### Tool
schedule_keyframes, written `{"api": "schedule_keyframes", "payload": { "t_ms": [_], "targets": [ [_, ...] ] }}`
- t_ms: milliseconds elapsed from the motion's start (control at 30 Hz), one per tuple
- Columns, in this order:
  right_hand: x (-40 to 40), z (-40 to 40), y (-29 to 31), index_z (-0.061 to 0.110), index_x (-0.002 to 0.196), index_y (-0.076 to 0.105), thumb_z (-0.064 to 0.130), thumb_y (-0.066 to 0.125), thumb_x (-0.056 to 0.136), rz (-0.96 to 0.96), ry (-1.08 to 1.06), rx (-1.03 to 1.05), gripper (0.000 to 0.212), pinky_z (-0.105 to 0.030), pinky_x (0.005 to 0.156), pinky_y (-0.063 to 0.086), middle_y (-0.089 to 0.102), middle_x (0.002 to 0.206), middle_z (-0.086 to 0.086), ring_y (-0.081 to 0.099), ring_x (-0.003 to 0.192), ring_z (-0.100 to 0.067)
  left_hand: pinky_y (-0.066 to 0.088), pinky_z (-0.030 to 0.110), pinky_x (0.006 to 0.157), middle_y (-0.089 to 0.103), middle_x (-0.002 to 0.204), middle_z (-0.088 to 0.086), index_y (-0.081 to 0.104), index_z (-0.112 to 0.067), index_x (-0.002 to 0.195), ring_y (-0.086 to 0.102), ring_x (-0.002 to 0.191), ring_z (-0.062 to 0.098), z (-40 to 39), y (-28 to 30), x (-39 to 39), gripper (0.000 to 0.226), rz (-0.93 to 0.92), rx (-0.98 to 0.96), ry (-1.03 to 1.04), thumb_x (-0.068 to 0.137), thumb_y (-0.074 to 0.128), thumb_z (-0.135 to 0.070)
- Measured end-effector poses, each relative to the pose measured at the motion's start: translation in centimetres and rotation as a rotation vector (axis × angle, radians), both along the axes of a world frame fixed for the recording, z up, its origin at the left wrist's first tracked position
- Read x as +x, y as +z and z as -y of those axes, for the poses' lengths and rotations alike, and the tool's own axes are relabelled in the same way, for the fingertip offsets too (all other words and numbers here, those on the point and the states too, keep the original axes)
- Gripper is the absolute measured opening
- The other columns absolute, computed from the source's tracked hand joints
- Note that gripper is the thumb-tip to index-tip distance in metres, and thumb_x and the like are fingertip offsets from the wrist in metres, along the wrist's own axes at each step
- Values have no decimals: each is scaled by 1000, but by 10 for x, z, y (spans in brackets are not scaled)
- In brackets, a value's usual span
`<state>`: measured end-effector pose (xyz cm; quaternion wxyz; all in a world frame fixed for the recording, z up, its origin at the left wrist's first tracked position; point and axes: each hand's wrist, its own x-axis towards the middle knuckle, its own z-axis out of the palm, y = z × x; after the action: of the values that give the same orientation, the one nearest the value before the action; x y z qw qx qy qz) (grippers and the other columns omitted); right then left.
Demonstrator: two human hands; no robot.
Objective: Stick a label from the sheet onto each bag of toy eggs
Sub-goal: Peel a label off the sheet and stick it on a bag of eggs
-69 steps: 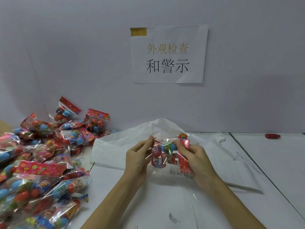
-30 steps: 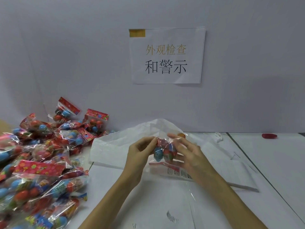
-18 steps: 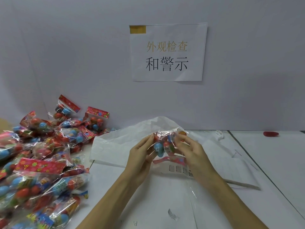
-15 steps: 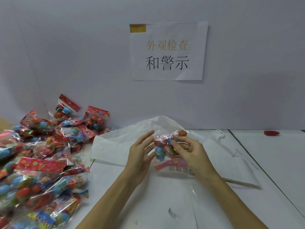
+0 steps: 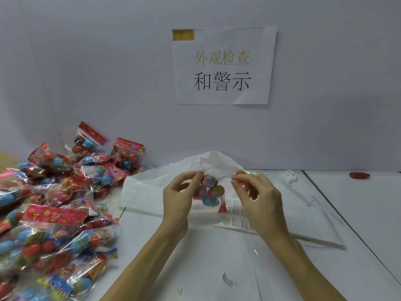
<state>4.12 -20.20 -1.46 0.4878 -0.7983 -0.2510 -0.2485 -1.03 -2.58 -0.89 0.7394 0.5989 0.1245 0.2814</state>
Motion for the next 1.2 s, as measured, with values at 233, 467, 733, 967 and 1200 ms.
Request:
{"api": "schedule_keyframes", "payload": {
  "t_ms": [233,467,733,967,1200],
  "targets": [
    [-6,-1,13,9,133,62,37,61,104,-1023,627,679,41,-39,89,63,74,118,-25,72,113,-40,40,32,113,28,162,-24,74,-37,121,30,150,-1,3,-5,-5,41,170,560,-333,83,84,-51],
    [-1,1,18,0,137,60,-6,64,95,-976,627,820,43,-48,96,61,67,132,-25,72,110,-37,59,29,82,76,119,12,64,-12,135,76,102,24,18,-12,2,56,-92,-164,-268,92,68,-48],
    [6,0,12,16,98,85,28,79,81,-1124,482,910,21,-44,84,63,78,115,-14,78,98,-28,61,29,75,78,103,10,82,-16,96,77,92,24,10,-8,2,13,-51,-101,-232,96,70,-22],
    [5,2,11,20,115,80,42,79,84,-891,379,652,38,-35,85,61,78,116,-12,76,102,-26,61,34,73,77,108,12,72,-18,122,77,95,29,16,-6,-2,42,-80,-11,-384,86,79,-39],
    [13,8,3,15,122,69,21,69,101,-656,247,279,22,-37,91,62,80,103,-5,78,94,-17,65,35,70,77,103,15,58,-32,131,79,88,28,6,-13,2,37,-19,-90,-101,98,72,-23]
  ]
}}
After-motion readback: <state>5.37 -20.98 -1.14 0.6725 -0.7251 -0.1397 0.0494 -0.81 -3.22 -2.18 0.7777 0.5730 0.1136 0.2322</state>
